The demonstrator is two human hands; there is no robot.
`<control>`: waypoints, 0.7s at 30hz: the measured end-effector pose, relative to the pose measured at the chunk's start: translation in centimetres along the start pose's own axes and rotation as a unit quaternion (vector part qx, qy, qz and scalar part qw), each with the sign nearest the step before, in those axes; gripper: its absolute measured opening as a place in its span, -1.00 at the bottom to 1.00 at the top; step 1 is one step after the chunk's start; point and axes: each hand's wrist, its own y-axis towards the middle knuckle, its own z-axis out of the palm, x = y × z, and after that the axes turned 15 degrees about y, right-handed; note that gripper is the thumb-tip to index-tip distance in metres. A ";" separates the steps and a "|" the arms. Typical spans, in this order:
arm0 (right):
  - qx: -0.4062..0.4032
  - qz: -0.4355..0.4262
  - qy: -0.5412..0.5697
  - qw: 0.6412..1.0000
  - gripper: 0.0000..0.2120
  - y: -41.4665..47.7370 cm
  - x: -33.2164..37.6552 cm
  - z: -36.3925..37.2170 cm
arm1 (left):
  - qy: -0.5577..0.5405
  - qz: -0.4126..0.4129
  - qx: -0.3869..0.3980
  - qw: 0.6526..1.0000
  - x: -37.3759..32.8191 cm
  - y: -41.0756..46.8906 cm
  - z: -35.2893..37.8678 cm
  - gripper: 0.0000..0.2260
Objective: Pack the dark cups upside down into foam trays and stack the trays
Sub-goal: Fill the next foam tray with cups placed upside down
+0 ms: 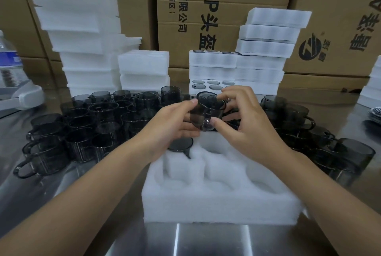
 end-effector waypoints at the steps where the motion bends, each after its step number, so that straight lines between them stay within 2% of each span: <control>1: -0.002 0.001 0.004 1.000 -0.62 0.0 -0.1 0.0 | 0.003 -0.003 0.002 1.000 -0.1 0.0 0.1 -0.78; 7: 0.008 0.028 0.014 0.999 -0.52 0.0 0.0 0.1 | 0.019 0.003 0.007 1.000 0.0 -0.1 0.1 -0.80; 12: 0.014 0.037 0.017 0.999 -0.59 0.0 0.0 0.0 | 0.001 -0.011 0.025 1.000 -0.1 -0.1 0.1 -0.75; 21: 0.033 0.061 0.044 0.997 -0.62 -0.1 -0.3 0.0 | 0.030 0.002 0.032 0.999 0.0 -0.1 0.0 -0.68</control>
